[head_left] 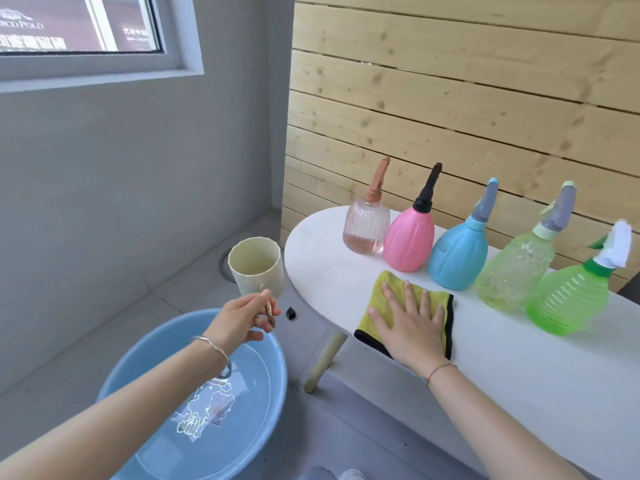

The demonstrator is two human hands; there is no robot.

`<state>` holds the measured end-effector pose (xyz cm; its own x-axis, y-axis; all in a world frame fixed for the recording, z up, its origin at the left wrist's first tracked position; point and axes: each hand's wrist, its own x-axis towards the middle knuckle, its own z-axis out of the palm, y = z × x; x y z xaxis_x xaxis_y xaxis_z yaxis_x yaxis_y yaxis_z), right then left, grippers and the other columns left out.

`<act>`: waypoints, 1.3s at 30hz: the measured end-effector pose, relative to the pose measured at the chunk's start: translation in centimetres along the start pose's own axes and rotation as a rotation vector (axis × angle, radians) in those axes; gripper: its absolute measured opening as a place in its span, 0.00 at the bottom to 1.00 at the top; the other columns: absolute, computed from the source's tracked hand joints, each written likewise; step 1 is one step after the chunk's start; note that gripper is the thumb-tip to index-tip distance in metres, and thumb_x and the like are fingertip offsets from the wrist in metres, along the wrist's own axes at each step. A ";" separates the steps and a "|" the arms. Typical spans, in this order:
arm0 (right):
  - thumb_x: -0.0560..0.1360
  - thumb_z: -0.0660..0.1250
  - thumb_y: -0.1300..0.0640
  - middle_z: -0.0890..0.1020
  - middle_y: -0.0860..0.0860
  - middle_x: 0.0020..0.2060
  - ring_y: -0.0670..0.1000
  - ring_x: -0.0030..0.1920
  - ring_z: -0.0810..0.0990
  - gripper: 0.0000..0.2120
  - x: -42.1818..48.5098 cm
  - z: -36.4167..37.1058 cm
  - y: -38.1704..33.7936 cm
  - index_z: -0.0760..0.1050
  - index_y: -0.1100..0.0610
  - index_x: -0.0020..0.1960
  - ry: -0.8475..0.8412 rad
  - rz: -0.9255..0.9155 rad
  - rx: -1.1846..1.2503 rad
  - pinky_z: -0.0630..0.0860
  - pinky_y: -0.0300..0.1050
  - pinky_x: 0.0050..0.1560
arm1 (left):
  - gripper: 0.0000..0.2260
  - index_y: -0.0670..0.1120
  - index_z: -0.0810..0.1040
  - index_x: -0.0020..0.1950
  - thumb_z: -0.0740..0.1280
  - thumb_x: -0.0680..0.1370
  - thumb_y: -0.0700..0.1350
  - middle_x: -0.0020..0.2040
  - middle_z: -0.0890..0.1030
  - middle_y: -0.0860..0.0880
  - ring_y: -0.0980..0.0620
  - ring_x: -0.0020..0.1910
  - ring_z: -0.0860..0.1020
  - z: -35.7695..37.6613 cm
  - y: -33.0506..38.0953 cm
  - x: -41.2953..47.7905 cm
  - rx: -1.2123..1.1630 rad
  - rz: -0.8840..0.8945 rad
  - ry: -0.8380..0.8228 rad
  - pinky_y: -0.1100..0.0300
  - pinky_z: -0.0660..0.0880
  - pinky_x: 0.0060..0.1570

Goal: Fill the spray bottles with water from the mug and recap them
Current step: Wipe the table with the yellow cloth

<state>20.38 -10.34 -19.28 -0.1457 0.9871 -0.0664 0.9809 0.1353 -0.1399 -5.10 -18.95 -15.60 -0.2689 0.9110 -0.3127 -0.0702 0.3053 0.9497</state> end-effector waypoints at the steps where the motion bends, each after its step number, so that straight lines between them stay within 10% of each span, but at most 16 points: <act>1: 0.78 0.43 0.35 0.43 0.51 0.78 0.60 0.77 0.40 0.30 0.5 0.1 -1.0 0.43 0.41 0.77 -0.001 -0.017 0.006 0.38 0.63 0.73 | 0.13 0.45 0.76 0.42 0.60 0.82 0.48 0.36 0.80 0.50 0.58 0.25 0.73 -0.4 -0.4 0.3 -0.016 -0.013 0.000 0.67 0.70 0.29; 19: 0.81 0.45 0.41 0.47 0.54 0.78 0.57 0.77 0.43 0.28 13.9 2.2 -17.3 0.47 0.49 0.78 0.010 -0.234 0.082 0.41 0.54 0.76 | 0.12 0.44 0.76 0.43 0.59 0.83 0.47 0.35 0.79 0.51 0.56 0.27 0.72 -6.6 -0.8 8.8 -0.083 -0.009 0.082 0.67 0.71 0.28; 31: 0.82 0.43 0.44 0.45 0.56 0.78 0.58 0.77 0.43 0.27 21.6 1.6 -17.8 0.47 0.54 0.78 0.033 -0.046 0.102 0.40 0.55 0.75 | 0.12 0.44 0.76 0.42 0.60 0.82 0.47 0.34 0.80 0.53 0.56 0.27 0.73 -6.6 0.1 10.5 -0.130 0.009 0.094 0.67 0.71 0.28; 39: 0.79 0.46 0.36 0.45 0.52 0.78 0.54 0.78 0.42 0.30 15.0 1.5 -14.8 0.47 0.45 0.78 -0.003 -0.305 0.059 0.39 0.52 0.75 | 0.12 0.44 0.76 0.43 0.60 0.83 0.47 0.36 0.80 0.50 0.57 0.25 0.73 -5.9 1.9 8.4 -0.172 0.018 0.107 0.68 0.71 0.26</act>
<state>3.45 2.32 -19.71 -0.4330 0.9013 -0.0154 0.8826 0.4204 -0.2106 -13.13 -12.36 -16.34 -0.3712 0.8784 -0.3010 -0.2250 0.2294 0.9470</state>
